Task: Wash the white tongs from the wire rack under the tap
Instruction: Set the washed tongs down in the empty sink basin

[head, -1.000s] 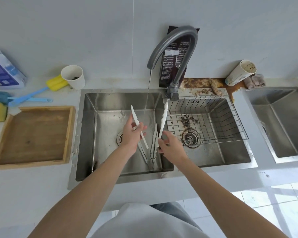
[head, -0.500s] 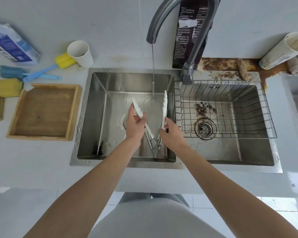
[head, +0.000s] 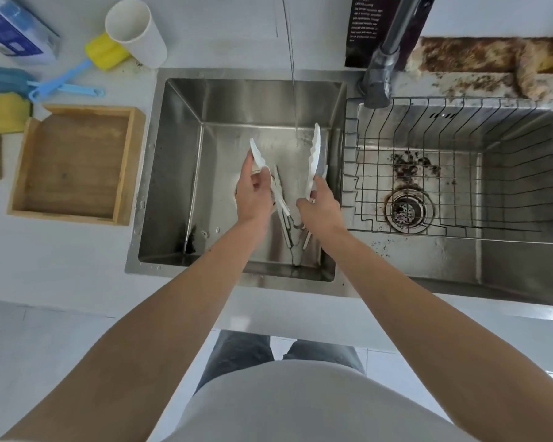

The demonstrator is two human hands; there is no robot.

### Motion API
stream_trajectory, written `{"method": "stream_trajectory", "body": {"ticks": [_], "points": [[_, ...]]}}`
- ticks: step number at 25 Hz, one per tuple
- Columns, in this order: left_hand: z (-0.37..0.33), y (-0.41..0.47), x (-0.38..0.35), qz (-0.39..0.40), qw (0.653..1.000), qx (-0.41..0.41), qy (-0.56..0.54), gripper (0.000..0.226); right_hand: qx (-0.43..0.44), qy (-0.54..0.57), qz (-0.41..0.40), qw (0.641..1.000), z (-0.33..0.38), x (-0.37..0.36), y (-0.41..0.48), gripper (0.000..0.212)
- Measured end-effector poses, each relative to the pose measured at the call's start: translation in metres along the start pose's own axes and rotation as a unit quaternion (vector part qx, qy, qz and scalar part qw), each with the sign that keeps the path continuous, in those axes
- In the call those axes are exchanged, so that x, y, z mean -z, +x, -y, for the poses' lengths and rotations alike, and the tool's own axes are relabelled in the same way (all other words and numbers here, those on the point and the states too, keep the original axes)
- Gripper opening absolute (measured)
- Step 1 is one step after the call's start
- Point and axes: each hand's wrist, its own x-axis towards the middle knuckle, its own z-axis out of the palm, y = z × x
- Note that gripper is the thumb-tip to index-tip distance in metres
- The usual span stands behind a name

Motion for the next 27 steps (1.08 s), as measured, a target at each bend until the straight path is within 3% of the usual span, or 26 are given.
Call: {"method": "stream_trajectory", "body": {"ticks": [7, 16, 22, 27], "points": [[0.019, 0.029, -0.004, 0.043, 0.998, -0.017, 0.046, 0.053, -0.014, -0.008, -0.055, 0.998, 0.0, -0.008, 0.036, 0.058], [0.035, 0.085, -0.004, 0.036, 0.981, -0.091, 0.168, 0.047, -0.024, 0.007, -0.06, 0.998, -0.009, -0.026, 0.07, 0.079], [0.036, 0.116, -0.012, 0.099, 0.968, -0.1, 0.206, 0.064, -0.036, -0.036, -0.072, 0.996, -0.003, -0.021, 0.092, 0.069], [0.042, 0.138, -0.025, 0.147, 0.938, -0.08, 0.302, 0.064, -0.082, -0.141, -0.077, 0.984, -0.003, -0.021, 0.106, 0.043]]}}
